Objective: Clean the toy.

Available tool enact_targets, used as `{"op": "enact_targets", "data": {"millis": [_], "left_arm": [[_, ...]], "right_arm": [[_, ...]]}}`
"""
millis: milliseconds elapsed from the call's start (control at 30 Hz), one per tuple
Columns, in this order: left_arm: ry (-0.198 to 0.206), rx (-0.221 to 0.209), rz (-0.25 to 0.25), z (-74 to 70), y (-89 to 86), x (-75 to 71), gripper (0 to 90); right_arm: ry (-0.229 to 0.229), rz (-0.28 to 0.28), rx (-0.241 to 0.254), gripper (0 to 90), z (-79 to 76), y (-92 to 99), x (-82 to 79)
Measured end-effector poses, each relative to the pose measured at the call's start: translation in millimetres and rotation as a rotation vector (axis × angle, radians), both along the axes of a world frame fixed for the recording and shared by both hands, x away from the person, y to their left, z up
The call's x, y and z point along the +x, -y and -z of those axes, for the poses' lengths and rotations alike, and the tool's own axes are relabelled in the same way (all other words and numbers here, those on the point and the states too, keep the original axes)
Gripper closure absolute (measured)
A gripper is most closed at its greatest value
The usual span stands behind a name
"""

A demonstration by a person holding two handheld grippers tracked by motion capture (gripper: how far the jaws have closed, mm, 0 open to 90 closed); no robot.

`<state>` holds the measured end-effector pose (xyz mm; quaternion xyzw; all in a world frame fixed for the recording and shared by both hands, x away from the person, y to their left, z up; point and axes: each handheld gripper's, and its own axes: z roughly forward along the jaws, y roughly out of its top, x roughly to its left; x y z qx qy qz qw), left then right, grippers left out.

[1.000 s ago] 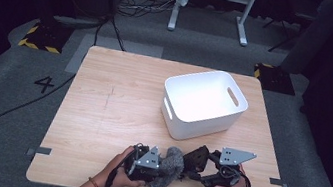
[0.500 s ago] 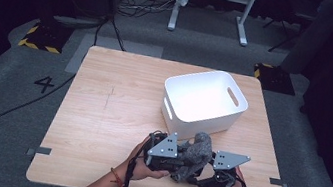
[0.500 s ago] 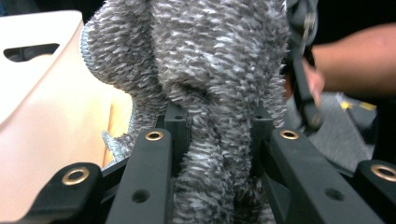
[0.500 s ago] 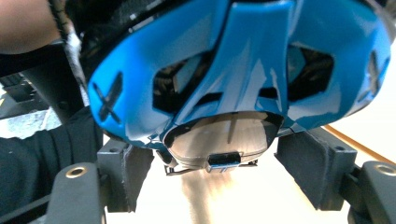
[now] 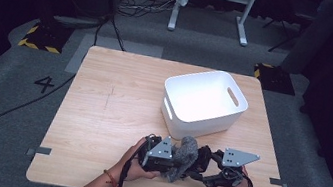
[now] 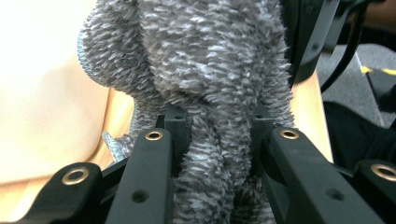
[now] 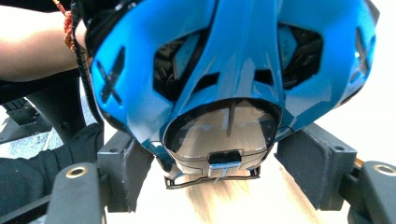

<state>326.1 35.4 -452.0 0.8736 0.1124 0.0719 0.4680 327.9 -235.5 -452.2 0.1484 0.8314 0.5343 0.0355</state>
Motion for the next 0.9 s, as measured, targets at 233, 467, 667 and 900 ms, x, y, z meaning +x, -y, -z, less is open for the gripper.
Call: {"op": "enact_targets", "data": {"millis": [233,467,667,900], "left_arm": [[-0.008,0.152,-0.039,19.9,-13.3,4.8,70.6],[-0.010,0.070,-0.004,9.1,-9.2,-4.4,70.5],[0.040,-0.088,0.039,-25.5,1.3,-18.7,70.6],[0.013,-0.073,0.064,-21.0,3.1,-22.3,70.6]], "right_arm": [[-0.003,0.004,0.036,27.7,-4.0,5.6,1.5],[0.007,0.026,0.020,27.7,-4.7,6.9,2.4],[0.003,0.012,0.000,27.7,-0.9,0.8,0.0],[0.001,0.028,0.037,27.7,-5.3,8.5,1.5]]}}
